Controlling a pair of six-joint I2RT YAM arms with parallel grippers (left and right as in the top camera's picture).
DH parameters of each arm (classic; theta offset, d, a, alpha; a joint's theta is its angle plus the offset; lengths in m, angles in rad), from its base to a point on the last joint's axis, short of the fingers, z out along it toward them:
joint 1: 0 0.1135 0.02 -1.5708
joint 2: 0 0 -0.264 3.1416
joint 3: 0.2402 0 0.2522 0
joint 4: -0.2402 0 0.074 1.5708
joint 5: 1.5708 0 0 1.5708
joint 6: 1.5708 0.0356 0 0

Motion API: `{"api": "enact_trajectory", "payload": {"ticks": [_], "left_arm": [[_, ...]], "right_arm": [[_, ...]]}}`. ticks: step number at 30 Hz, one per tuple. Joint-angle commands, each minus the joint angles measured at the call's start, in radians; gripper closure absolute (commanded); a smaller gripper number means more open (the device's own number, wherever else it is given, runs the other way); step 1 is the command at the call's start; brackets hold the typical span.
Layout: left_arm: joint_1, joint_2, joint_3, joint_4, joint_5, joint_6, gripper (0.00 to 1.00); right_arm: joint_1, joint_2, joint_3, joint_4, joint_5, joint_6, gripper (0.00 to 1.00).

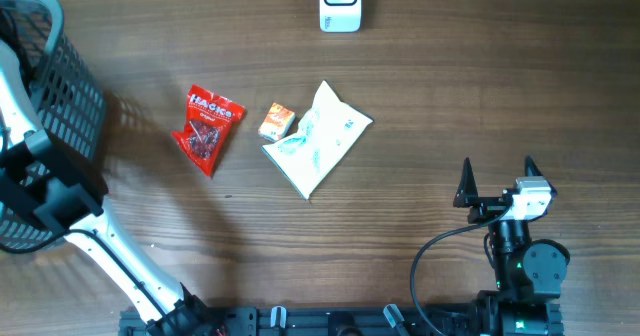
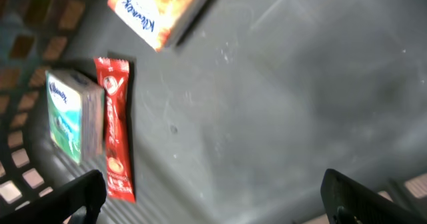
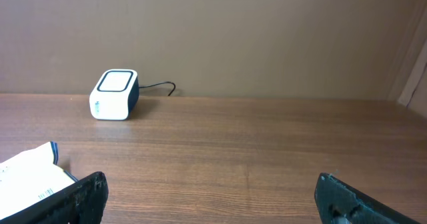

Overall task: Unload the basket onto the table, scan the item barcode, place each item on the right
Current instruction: 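Return the left gripper into the basket toward the remaining items, then grasp the orange snack box in the basket with the left gripper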

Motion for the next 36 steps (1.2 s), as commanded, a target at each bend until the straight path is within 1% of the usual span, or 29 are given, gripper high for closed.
{"api": "enact_trajectory", "payload": {"ticks": [1,3,4,6,7,9,11,17,20,27,33,36], "left_arm": [[0.034,-0.035,-0.005,0.052,0.014,0.069,0.02],[0.049,-0.035,-0.005,0.082,0.014,0.077,0.05],[0.053,-0.034,-0.005,0.089,0.027,0.104,0.06],[0.06,-0.033,-0.005,0.105,0.102,0.224,0.09],[0.063,-0.033,-0.005,0.117,0.128,0.25,0.12],[0.069,-0.033,-0.005,0.154,0.137,0.253,0.12],[0.071,-0.033,-0.005,0.19,0.137,0.258,0.09],[0.075,-0.023,-0.005,0.252,0.14,0.346,0.07],[0.077,-0.005,-0.005,0.251,0.194,0.415,0.06],[0.085,0.06,-0.005,0.267,0.207,0.459,0.07],[0.101,0.066,-0.005,0.323,0.227,0.459,0.08],[0.114,0.073,-0.005,0.33,0.231,0.463,0.1]], "right_arm": [[-0.005,-0.008,-0.002,0.002,0.017,-0.004,0.0],[-0.005,-0.008,-0.002,0.002,0.017,-0.004,0.01],[-0.005,-0.008,-0.002,0.002,0.017,-0.004,0.0],[-0.005,-0.008,-0.002,0.002,0.017,-0.004,0.0],[-0.005,-0.008,-0.002,0.002,0.017,-0.005,0.0],[-0.005,-0.008,-0.002,0.002,0.017,-0.004,0.0],[-0.005,-0.008,-0.002,0.002,0.017,-0.004,0.0],[-0.005,-0.008,-0.002,0.002,0.017,-0.004,0.0],[-0.005,-0.008,-0.002,0.002,0.017,-0.004,0.0],[-0.005,-0.008,-0.002,0.002,0.017,-0.004,0.0],[-0.005,-0.008,-0.002,0.002,0.017,-0.004,0.0],[-0.005,-0.008,-0.002,0.002,0.017,-0.004,0.0]]}}
